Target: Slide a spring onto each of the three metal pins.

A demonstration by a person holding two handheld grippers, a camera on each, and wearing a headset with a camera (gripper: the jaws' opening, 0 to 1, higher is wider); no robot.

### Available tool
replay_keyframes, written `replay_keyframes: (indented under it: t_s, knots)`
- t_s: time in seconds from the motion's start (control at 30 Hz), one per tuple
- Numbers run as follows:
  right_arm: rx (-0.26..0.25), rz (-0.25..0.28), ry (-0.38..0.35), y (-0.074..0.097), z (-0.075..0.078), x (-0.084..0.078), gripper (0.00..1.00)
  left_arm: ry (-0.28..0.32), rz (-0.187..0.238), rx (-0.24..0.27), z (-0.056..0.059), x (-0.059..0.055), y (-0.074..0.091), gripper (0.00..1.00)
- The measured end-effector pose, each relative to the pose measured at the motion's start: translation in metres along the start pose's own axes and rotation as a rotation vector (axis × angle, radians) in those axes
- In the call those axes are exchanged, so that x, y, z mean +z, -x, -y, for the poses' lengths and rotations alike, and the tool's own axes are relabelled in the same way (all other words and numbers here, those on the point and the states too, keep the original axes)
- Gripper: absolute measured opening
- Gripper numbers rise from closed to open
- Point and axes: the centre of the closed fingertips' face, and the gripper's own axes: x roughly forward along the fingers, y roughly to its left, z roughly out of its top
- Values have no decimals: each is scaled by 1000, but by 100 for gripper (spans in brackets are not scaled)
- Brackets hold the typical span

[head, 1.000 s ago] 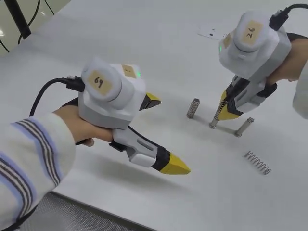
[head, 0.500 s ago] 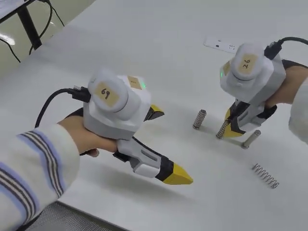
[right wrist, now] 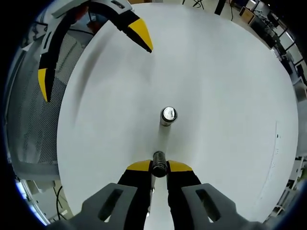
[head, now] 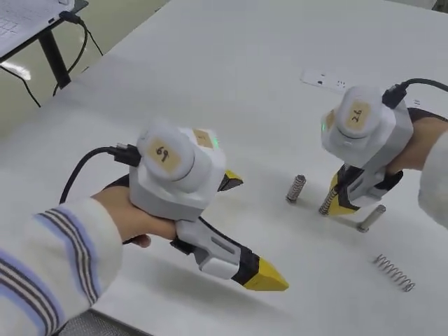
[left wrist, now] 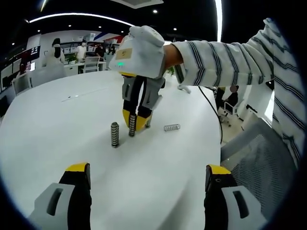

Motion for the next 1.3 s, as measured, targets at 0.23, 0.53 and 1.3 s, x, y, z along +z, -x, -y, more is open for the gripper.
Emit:
replay_keyframes:
  t_s: [0.23, 0.53, 1.3]
  knots:
    - [1, -31, 21, -7, -1, -4, 9, -8, -9, -8, 4, -2, 1, 98]
    - [5, -34, 17, -11, -2, -6, 9, 6, -3, -13, 7, -3, 2, 98]
    - [-20, -56, 21, -4, -3, -10, 17, 36, 3, -16, 11, -1, 3, 98]
